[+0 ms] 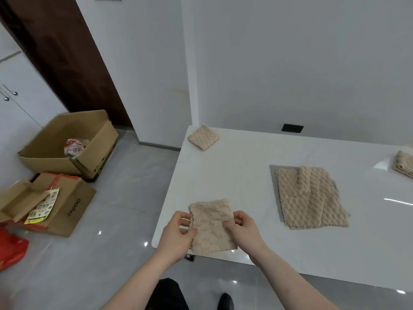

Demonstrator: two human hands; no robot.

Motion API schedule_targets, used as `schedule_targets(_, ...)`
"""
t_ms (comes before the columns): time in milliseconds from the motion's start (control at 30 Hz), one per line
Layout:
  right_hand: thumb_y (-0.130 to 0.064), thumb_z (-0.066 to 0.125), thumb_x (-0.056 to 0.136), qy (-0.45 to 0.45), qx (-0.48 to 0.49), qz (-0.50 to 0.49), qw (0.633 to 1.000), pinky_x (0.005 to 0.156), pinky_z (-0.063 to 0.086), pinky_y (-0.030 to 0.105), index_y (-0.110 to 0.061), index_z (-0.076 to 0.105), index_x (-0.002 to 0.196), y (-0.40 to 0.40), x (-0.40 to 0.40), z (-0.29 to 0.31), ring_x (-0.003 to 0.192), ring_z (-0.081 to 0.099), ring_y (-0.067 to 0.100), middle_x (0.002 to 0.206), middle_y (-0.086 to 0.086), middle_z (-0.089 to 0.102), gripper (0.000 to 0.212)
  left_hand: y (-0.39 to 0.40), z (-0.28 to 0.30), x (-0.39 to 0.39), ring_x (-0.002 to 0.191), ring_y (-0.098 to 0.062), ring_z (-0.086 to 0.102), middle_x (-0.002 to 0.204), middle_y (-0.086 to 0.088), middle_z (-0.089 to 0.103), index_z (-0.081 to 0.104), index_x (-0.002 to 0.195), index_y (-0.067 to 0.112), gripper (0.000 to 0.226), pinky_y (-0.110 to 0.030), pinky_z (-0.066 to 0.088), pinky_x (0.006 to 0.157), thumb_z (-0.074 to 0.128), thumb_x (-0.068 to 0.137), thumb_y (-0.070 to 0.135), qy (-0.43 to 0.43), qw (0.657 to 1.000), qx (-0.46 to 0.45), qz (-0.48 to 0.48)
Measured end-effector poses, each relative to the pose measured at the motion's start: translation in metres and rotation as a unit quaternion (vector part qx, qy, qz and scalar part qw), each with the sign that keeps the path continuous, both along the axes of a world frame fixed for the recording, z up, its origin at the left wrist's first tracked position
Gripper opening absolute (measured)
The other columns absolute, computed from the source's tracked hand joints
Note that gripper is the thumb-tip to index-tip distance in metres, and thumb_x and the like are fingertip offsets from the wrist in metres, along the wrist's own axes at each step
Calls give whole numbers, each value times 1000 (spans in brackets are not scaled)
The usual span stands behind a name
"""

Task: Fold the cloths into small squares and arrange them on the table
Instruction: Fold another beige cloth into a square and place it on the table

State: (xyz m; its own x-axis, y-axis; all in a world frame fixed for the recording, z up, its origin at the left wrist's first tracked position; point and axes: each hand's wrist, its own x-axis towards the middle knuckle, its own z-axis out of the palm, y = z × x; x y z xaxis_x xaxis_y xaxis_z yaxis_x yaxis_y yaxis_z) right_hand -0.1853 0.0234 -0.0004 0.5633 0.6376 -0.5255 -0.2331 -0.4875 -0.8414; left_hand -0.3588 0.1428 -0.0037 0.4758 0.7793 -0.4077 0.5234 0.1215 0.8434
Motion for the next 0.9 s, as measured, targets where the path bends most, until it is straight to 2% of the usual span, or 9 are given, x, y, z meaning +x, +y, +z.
schedule_targets(67, -16, 69, 86, -4, 0, -3, 1000, 66, 53, 28, -16, 69, 97, 12, -3, 0, 76, 69, 14, 89, 0, 73, 11, 19, -3, -3, 74, -26, 71, 97, 1, 69, 55, 96, 26, 21, -52, 61, 62, 70, 87, 16, 6, 1000, 3, -1)
schedule_targets(133, -18, 69, 85, -8, -6, -11, 1000, 72, 55, 30, -16, 69, 96, 24, -3, -2, 82, 72, 16, 93, 1, 75, 11, 41, -6, -1, 67, -34, 68, 85, -4, 68, 49, 89, 25, 22, -54, 55, 61, 69, 88, 16, 14, 1000, 10, -12)
schedule_targets(200, -18, 70, 85, -12, -11, -30, 999, 76, 57, 32, -16, 69, 96, 39, -3, -4, 88, 74, 19, 95, 4, 76, 11, 63, -7, 2, 56, -32, 61, 69, -7, 66, 46, 81, 26, 26, -47, 51, 56, 67, 89, 14, 17, 999, 15, -44)
schedule_targets(267, -18, 70, 86, -12, -18, -54, 998, 75, 57, 31, -15, 69, 97, 58, -8, -4, 90, 74, 21, 97, 7, 76, 12, 87, -6, 4, 50, -23, 52, 61, -1, 59, 48, 76, 22, 26, -34, 42, 52, 65, 92, 9, 13, 997, 15, -80)
schedule_targets(433, -17, 68, 88, -20, -29, -95, 995, 66, 55, 25, -16, 69, 97, 109, -35, -9, 79, 71, 13, 97, 7, 74, 10, 152, -10, -5, 54, -19, 46, 57, -2, 58, 62, 73, 22, 25, -30, 36, 53, 63, 93, 7, 16, 991, 9, -136)
schedule_targets(533, -19, 68, 88, -21, -37, -128, 991, 72, 58, 31, -18, 69, 98, 132, -50, -15, 87, 73, 19, 96, 4, 75, 11, 181, -17, -12, 51, -19, 47, 56, -1, 59, 69, 80, 23, 19, -29, 40, 54, 65, 94, 12, 17, 988, 5, -155)
schedule_targets(667, -19, 69, 88, -12, -47, -167, 985, 75, 60, 33, -17, 68, 100, 141, -63, -21, 87, 74, 19, 94, 2, 76, 12, 200, -21, -10, 53, -17, 52, 64, 0, 65, 71, 87, 28, 14, -29, 45, 55, 66, 95, 18, 25, 982, -7, -185)
schedule_targets(900, -18, 69, 88, 13, -56, -181, 982, 85, 61, 42, -15, 68, 101, 151, -51, -34, 86, 75, 20, 87, 1, 78, 13, 214, -25, 2, 53, -16, 46, 64, -1, 60, 71, 95, 32, 16, -26, 40, 54, 61, 97, 20, 38, 978, -14, -204)
